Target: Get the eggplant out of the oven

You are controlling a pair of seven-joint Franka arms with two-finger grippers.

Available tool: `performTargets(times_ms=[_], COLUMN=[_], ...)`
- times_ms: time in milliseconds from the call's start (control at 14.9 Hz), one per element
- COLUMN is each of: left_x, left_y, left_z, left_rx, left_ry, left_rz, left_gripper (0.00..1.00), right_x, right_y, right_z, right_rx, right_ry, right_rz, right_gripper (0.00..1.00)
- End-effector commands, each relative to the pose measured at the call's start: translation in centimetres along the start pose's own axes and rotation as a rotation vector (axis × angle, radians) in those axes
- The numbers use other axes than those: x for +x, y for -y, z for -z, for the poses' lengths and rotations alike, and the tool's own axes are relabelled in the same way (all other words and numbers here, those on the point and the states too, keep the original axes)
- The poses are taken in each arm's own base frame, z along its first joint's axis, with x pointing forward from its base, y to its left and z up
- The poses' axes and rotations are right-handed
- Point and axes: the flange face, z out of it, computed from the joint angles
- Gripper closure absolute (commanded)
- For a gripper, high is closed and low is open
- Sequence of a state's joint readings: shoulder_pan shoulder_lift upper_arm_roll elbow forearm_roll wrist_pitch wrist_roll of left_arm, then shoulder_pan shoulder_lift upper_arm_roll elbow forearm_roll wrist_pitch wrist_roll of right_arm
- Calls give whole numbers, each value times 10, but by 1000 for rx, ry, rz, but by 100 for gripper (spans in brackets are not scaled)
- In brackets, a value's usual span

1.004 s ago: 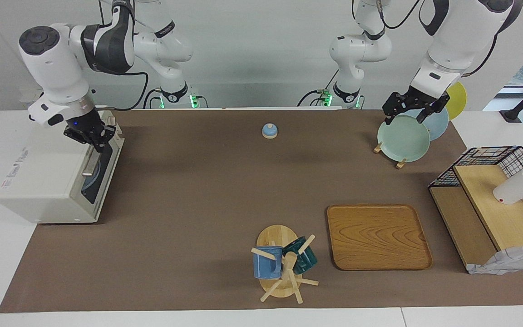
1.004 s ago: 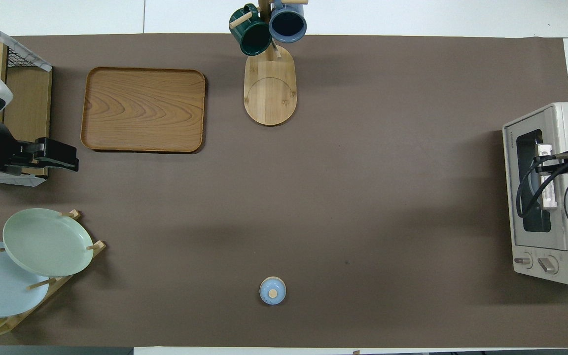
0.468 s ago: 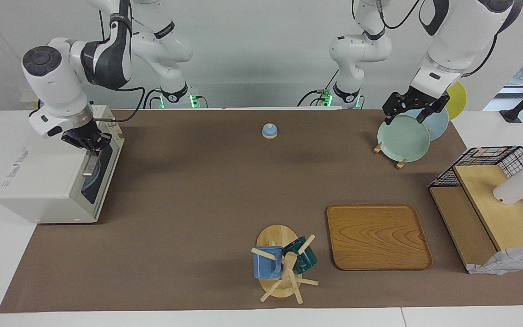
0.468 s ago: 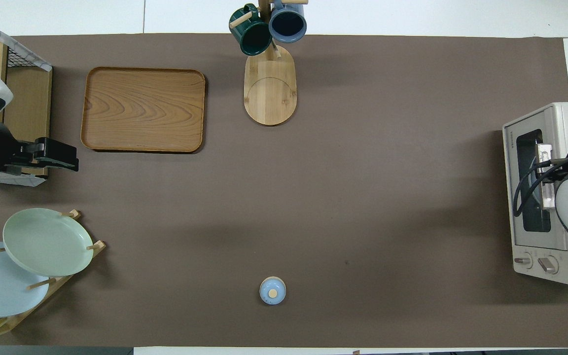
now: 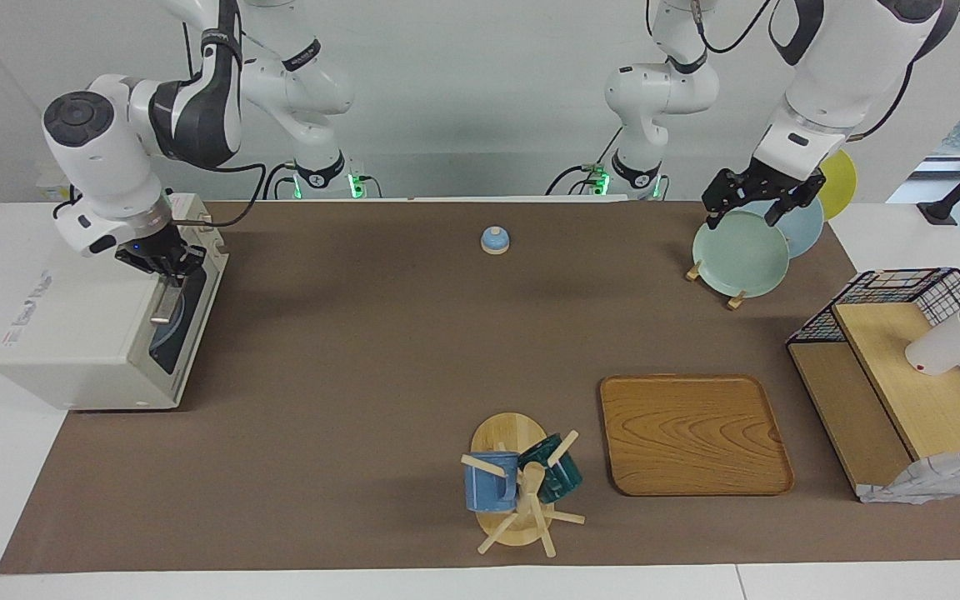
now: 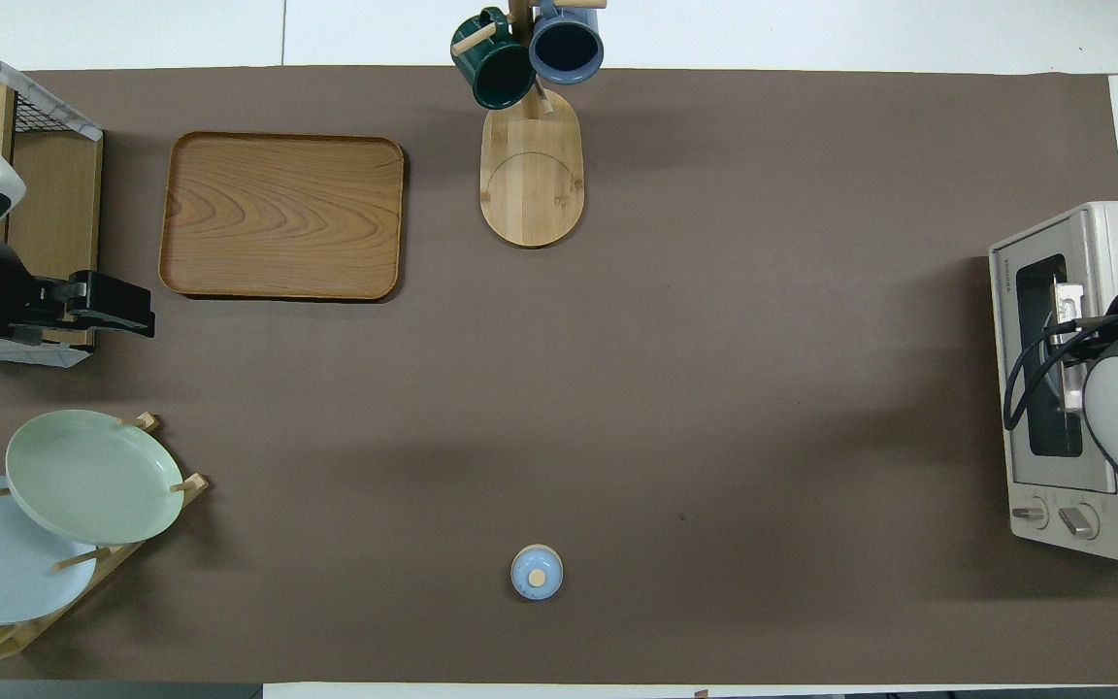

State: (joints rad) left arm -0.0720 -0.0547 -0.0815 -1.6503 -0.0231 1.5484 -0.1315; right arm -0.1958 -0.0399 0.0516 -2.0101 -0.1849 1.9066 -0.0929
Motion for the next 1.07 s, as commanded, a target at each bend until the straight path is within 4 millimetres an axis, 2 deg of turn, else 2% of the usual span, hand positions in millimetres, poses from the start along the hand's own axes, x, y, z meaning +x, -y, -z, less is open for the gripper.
performTargets(times_ms=[0, 134, 535, 870, 1004], left_x=[-3, -3, -3, -3, -3], left_y=[3, 3, 3, 3, 2], left_z=[1, 1, 1, 1, 1], left_rx=[2, 2, 2, 2, 1], left_ry=[11, 11, 11, 11, 11], left_rz=[-3, -4, -4, -4, -4], left_gripper=[0, 0, 0, 0, 0], right_x=[0, 5, 23, 26, 27], right_y=[27, 34, 80, 89, 90], right_z=[-15, -21, -72, -107, -113], right_rx=[1, 21, 66, 83, 88], right_ry=[-7, -36, -49, -85, -75], right_rz=[23, 27, 60, 52, 50], right_gripper=[100, 100, 100, 100, 100])
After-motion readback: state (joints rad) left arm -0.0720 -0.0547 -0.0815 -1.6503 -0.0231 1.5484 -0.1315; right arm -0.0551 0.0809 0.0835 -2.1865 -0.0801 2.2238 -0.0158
